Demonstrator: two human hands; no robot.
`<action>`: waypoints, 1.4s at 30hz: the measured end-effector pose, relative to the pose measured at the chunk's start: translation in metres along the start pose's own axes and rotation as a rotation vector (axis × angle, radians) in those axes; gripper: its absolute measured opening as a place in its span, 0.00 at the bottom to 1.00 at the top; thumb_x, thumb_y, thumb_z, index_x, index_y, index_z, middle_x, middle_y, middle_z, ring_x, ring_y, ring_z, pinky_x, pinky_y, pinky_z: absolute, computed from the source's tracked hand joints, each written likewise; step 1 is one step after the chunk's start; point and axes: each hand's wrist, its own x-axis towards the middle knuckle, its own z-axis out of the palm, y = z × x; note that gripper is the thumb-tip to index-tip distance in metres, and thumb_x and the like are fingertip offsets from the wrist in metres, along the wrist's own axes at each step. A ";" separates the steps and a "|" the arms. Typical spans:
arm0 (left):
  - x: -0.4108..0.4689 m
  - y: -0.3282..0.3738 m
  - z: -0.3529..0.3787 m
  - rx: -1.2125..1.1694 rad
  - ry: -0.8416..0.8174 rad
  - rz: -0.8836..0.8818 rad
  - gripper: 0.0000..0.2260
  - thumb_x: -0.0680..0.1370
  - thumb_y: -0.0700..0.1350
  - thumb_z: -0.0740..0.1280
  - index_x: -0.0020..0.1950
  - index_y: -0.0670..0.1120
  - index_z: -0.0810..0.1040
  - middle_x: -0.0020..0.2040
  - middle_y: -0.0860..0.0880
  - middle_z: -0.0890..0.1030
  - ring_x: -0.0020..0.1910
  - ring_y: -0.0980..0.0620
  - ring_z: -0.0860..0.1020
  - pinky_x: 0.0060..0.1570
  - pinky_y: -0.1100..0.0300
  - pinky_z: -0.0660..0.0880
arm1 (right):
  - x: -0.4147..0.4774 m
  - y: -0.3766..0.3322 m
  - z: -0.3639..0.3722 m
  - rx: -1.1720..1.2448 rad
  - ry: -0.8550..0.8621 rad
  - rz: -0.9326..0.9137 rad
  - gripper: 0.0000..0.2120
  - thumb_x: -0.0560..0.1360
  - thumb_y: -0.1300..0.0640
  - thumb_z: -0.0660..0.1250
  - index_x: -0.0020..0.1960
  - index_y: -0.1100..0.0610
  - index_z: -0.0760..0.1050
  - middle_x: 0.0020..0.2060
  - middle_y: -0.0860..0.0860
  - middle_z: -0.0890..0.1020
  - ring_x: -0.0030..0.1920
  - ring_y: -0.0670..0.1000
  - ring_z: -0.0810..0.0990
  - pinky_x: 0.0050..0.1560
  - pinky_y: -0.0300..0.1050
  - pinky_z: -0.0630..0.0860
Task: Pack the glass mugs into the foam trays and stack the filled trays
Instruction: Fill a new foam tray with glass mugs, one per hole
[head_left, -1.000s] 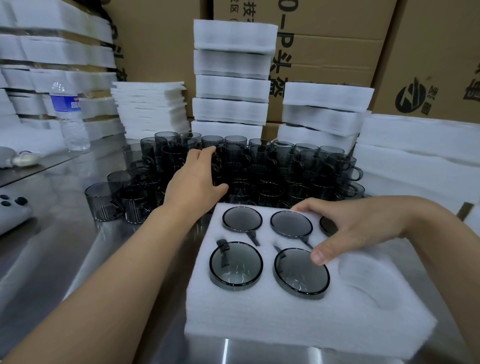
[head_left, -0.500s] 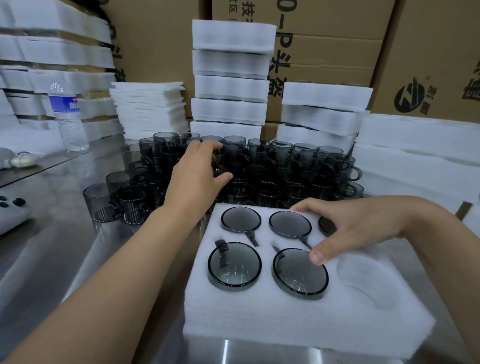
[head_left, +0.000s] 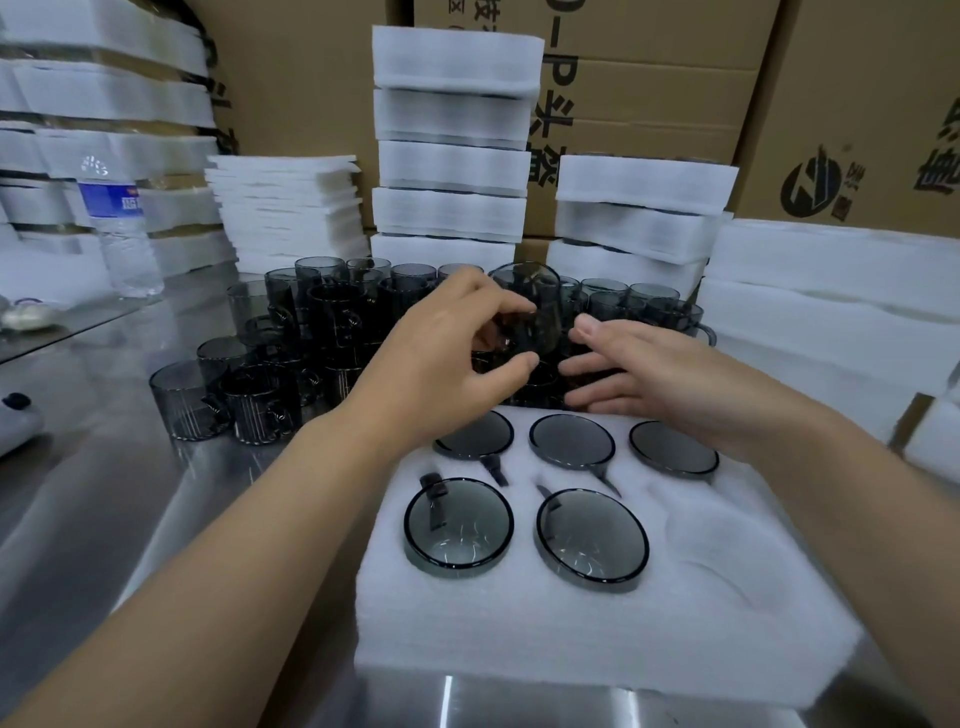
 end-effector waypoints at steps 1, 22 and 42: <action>-0.001 0.001 0.001 -0.005 -0.019 0.026 0.16 0.74 0.46 0.72 0.61 0.47 0.78 0.51 0.52 0.75 0.46 0.55 0.76 0.51 0.56 0.75 | 0.001 0.000 0.003 0.050 0.017 0.001 0.30 0.58 0.31 0.66 0.54 0.46 0.75 0.54 0.50 0.82 0.47 0.48 0.85 0.53 0.44 0.79; -0.001 -0.014 0.020 -0.168 -0.141 -0.225 0.41 0.71 0.53 0.73 0.77 0.55 0.52 0.63 0.57 0.65 0.56 0.61 0.71 0.52 0.64 0.71 | 0.009 0.006 0.012 0.393 0.204 -0.050 0.12 0.74 0.62 0.65 0.56 0.52 0.75 0.52 0.56 0.83 0.46 0.52 0.83 0.45 0.43 0.78; 0.001 -0.014 0.021 -0.322 -0.250 -0.330 0.31 0.71 0.51 0.73 0.73 0.50 0.67 0.40 0.59 0.83 0.42 0.63 0.80 0.44 0.72 0.72 | 0.011 0.008 0.012 0.365 0.171 -0.052 0.13 0.76 0.62 0.63 0.59 0.54 0.76 0.54 0.55 0.82 0.48 0.54 0.83 0.46 0.43 0.78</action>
